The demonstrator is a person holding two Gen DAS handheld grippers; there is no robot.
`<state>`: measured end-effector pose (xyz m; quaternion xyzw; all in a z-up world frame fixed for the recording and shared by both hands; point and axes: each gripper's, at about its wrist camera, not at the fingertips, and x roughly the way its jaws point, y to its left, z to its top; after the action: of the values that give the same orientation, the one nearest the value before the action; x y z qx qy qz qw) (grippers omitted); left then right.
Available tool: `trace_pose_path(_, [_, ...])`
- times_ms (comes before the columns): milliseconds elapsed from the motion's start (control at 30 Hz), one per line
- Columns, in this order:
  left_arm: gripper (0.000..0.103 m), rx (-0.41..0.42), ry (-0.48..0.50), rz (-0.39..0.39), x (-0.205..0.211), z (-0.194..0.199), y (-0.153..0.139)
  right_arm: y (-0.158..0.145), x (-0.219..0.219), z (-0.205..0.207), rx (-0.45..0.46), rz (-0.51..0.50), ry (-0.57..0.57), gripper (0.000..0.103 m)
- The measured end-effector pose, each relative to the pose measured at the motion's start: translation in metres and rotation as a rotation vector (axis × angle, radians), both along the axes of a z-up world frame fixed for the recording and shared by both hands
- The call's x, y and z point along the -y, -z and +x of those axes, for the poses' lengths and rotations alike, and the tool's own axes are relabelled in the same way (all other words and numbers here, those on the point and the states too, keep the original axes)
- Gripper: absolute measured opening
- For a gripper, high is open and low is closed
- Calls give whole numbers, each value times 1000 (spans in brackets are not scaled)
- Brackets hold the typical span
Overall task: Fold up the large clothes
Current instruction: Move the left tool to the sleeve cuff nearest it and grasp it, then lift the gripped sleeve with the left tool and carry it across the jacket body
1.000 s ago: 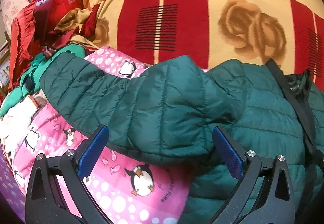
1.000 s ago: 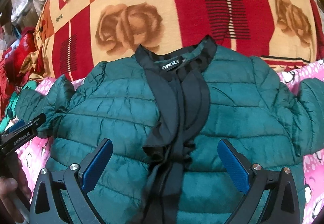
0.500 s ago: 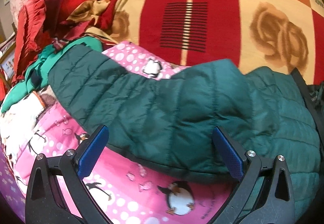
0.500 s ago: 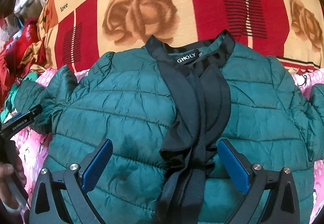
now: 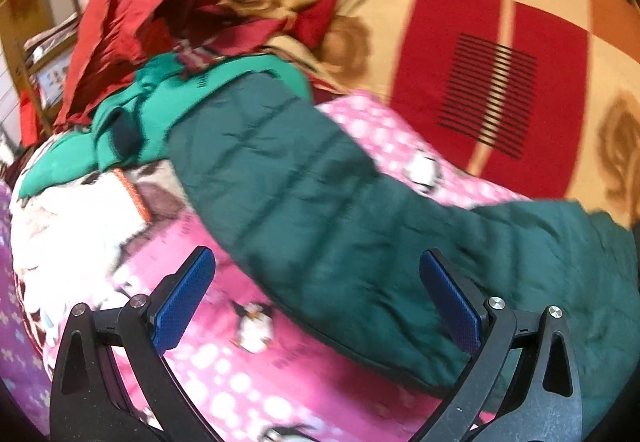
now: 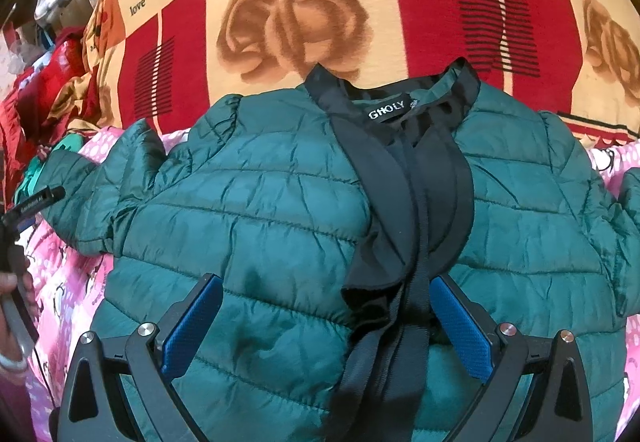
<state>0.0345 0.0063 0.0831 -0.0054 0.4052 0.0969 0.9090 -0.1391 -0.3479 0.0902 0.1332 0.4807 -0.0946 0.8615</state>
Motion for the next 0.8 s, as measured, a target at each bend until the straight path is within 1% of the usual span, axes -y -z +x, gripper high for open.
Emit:
trace_pose_path(100, [102, -14, -44, -14, -20, 15, 3, 0, -1, 0, -2, 4, -1, 103])
trace_pose_path(233, [102, -19, -104, -59, -46, 33, 6, 0, -2, -2, -4, 13, -1, 103])
trace_pose_path(300, [102, -16, -118, -87, -56, 43, 8, 1, -3, -2, -7, 17, -4, 103])
trace_pose_path(367, [102, -12, -119, -85, -60, 52, 8, 2, -4, -3, -12, 20, -10, 103])
trace_pose_path(433, [96, -3, -119, -72, -62, 57, 9, 3, -5, -2, -16, 17, -13, 103])
trace_pose_path(500, [95, -5, -121, -71, -64, 62, 12, 4, -5, -2, -16, 17, -12, 103])
trace_pose_path(600, [84, 2, -116, -100, -67, 66, 15, 5, -5, -2, -19, 17, -11, 103])
trace_pose_path(667, [79, 8, -111, -106, -68, 69, 16, 6, -5, -1, -22, 19, -12, 103])
trace_pose_path(700, [70, 13, -102, -109, -67, 69, 16, 7, -5, -1, -24, 19, -11, 103])
trace_pose_path(733, [58, 18, -90, -110, -66, 70, 17, 8, -4, -2, -26, 20, -10, 103])
trace_pose_path(767, [51, 24, -78, -112, -65, 69, 16, 8, -3, -2, -27, 22, -8, 103])
trace_pose_path(800, [36, 26, -60, -123, -62, 70, 15, 8, -3, -2, -28, 25, -5, 103])
